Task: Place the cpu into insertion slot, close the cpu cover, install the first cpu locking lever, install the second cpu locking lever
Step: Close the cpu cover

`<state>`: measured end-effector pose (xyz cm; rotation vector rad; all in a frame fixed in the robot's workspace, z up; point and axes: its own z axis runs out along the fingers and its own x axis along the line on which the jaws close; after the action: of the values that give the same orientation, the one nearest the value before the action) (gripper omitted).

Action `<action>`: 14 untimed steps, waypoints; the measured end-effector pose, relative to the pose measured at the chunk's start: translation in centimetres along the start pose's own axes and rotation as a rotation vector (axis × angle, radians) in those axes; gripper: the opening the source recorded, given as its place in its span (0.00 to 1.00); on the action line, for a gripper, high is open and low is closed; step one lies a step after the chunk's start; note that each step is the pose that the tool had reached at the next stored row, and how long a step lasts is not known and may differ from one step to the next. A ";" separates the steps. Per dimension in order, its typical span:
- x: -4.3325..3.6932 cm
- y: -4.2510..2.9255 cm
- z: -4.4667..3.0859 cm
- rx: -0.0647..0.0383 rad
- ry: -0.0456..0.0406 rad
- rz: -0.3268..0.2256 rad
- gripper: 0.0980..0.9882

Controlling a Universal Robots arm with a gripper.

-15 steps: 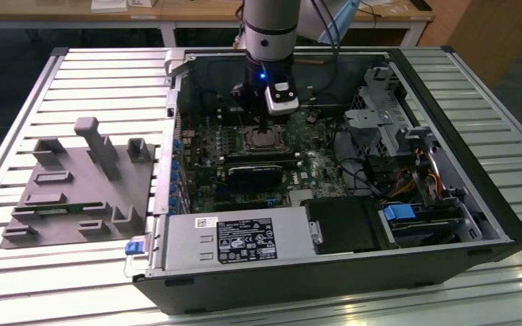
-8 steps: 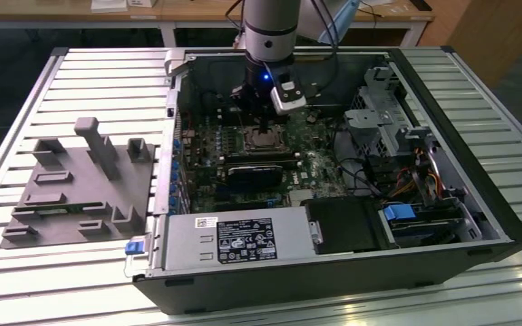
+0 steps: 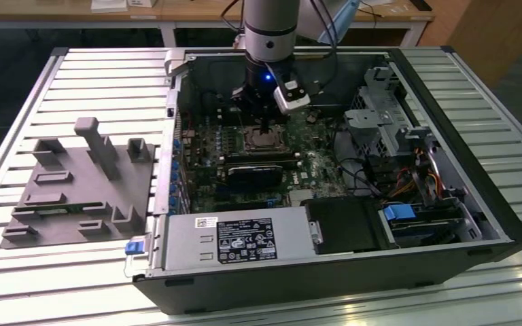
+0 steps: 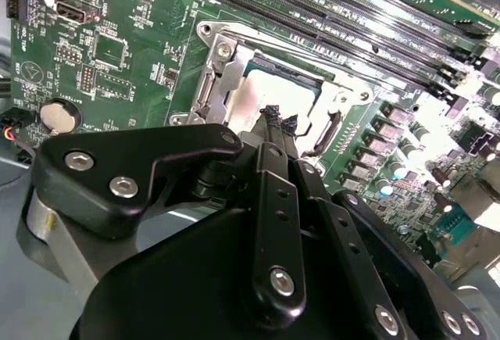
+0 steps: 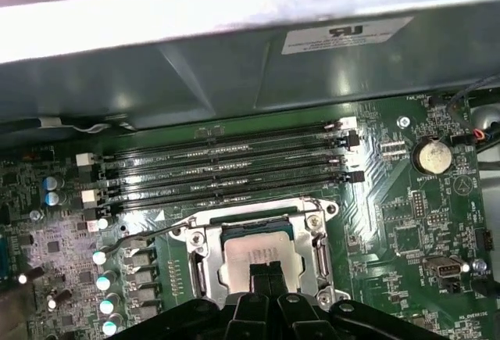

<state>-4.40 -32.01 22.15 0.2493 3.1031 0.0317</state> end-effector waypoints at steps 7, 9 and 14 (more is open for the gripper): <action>-0.02 0.03 -1.04 0.000 -0.0002 0.000 0.00; -0.04 0.04 -1.43 0.000 -0.0002 0.000 0.00; -0.04 0.04 -1.76 0.000 -0.0002 0.000 0.00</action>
<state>-4.40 -32.01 23.91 0.2485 3.1030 0.0323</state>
